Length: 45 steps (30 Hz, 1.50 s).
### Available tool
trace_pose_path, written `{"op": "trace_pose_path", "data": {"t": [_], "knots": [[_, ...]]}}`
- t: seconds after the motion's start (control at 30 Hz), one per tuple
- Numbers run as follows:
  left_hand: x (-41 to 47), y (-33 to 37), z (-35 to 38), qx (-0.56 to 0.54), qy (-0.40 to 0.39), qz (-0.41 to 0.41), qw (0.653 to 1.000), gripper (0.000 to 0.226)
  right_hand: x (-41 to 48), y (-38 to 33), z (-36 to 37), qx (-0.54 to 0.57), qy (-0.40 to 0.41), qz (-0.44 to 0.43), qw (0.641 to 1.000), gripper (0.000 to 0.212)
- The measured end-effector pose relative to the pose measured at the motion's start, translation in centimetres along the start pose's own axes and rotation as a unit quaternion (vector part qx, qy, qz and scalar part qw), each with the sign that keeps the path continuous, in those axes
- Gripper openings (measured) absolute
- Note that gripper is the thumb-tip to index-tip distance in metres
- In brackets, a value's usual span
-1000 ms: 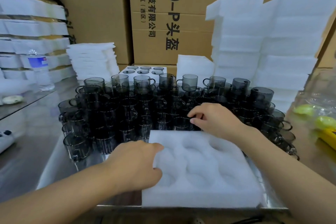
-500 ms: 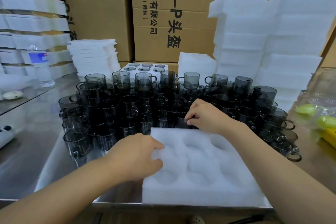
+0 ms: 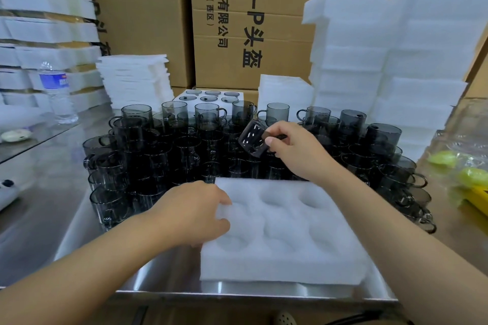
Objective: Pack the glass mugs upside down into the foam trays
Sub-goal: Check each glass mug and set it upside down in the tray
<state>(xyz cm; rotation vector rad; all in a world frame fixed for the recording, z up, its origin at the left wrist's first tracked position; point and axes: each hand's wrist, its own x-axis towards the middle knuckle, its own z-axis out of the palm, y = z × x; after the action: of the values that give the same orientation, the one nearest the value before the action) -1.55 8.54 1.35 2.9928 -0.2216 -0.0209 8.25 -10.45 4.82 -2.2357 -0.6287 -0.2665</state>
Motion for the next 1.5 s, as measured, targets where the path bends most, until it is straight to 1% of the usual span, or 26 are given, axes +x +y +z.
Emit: {"op": "trace_pose_path", "data": {"t": [0.07,0.1,0.13,0.17,0.23,0.27,0.3,0.37,0.43,0.5,0.53,0.57,0.6,0.63,0.67,0.77,0.8,0.9,0.97,1.03,1.1,1.17,1.2,1.27,1.37,1.5], "knots": [[0.0,0.0,-0.5,-0.061,-0.063,-0.008,0.996,0.051,-0.3,0.1,1.6,0.001,0.048,-0.012,0.999,0.012],[0.0,0.0,-1.0,-0.110,-0.099,-0.020,0.989,0.054,-0.6,0.3,2.4,0.013,0.086,-0.022,0.996,0.011],[0.1,0.0,-1.6,-0.159,-0.118,-0.032,0.980,0.056,-0.9,0.6,3.2,0.032,0.125,-0.031,0.991,0.010],[0.3,0.0,-2.2,-0.196,-0.107,-0.038,0.974,0.054,-1.1,0.8,3.8,0.052,0.159,-0.036,0.985,0.010],[1.0,-0.3,-3.4,-0.272,-0.010,-0.061,0.960,0.033,-1.4,1.1,4.4,0.082,0.208,-0.040,0.974,0.012],[1.5,-0.3,-3.7,-0.332,0.034,-0.083,0.939,0.028,-1.5,1.2,4.5,0.091,0.224,-0.041,0.970,0.012],[2.2,-0.2,-3.8,-0.407,0.055,-0.105,0.906,0.028,-1.5,1.2,4.5,0.096,0.235,-0.044,0.966,0.011],[3.7,1.0,-3.6,-0.555,0.055,-0.126,0.821,0.028,-1.6,1.3,4.6,0.095,0.254,-0.050,0.961,0.010],[5.4,2.6,-2.9,-0.671,0.043,-0.117,0.730,0.028,-1.6,1.4,4.8,0.090,0.263,-0.049,0.959,0.011],[6.9,4.0,-1.8,-0.773,0.031,-0.088,0.628,0.039,-1.6,1.6,4.9,0.088,0.263,-0.050,0.959,0.012],[7.5,4.3,-1.2,-0.808,0.027,-0.069,0.585,0.046,-1.6,1.7,4.8,0.089,0.260,-0.049,0.960,0.011],[7.9,4.4,-0.6,-0.830,0.026,-0.052,0.555,0.052,-1.6,1.8,4.8,0.090,0.256,-0.049,0.961,0.011],[8.1,4.3,-0.1,-0.844,0.028,-0.039,0.534,0.055,-1.6,2.0,4.8,0.091,0.249,-0.051,0.963,0.010],[8.3,4.1,0.4,-0.852,0.028,-0.025,0.522,0.056,-1.7,2.1,4.8,0.091,0.242,-0.056,0.964,0.009],[8.5,3.8,0.7,-0.853,0.022,-0.011,0.521,0.054,-1.7,2.1,4.8,0.091,0.235,-0.063,0.966,0.008],[8.6,3.3,1.3,-0.838,0.001,0.014,0.546,0.043,-1.8,2.1,4.8,0.079,0.203,-0.070,0.973,0.013],[8.5,3.3,1.4,-0.836,0.001,0.016,0.548,0.038,-1.8,2.1,4.8,0.072,0.190,-0.069,0.977,0.014],[8.5,3.2,1.7,-0.842,0.012,0.020,0.539,0.020,-2.0,1.8,4.8,0.070,0.173,-0.069,0.980,0.015],[8.6,3.1,1.8,-0.843,0.016,0.024,0.537,0.016,-2.2,1.8,4.8,0.071,0.170,-0.076,0.980,0.017],[8.7,2.9,2.0,-0.843,0.011,0.028,0.537,0.016,-2.2,1.9,4.8,0.072,0.161,-0.083,0.981,0.025],[8.7,2.7,2.1,-0.843,0.003,0.039,0.537,0.019,-2.2,2.0,4.7,0.084,0.160,-0.079,0.980,0.044],[8.7,2.4,2.1,-0.846,-0.004,0.052,0.531,0.032,-2.1,2.0,4.7,0.102,0.158,-0.070,0.980,0.059],[8.7,2.4,2.2,-0.849,-0.007,0.055,0.525,0.038,-2.1,2.1,4.8,0.105,0.156,-0.070,0.980,0.063],[8.7,2.2,2.2,-0.854,-0.014,0.058,0.516,0.042,-2.1,2.3,4.8,0.107,0.150,-0.068,0.981,0.065],[8.8,2.0,2.2,-0.861,-0.028,0.050,0.505,0.046,-2.1,2.5,4.8,0.107,0.148,-0.051,0.982,0.060],[9.0,1.8,2.3,-0.863,-0.041,0.050,0.500,0.040,-1.8,2.7,4.7,0.110,0.165,-0.031,0.980,0.050]]}}
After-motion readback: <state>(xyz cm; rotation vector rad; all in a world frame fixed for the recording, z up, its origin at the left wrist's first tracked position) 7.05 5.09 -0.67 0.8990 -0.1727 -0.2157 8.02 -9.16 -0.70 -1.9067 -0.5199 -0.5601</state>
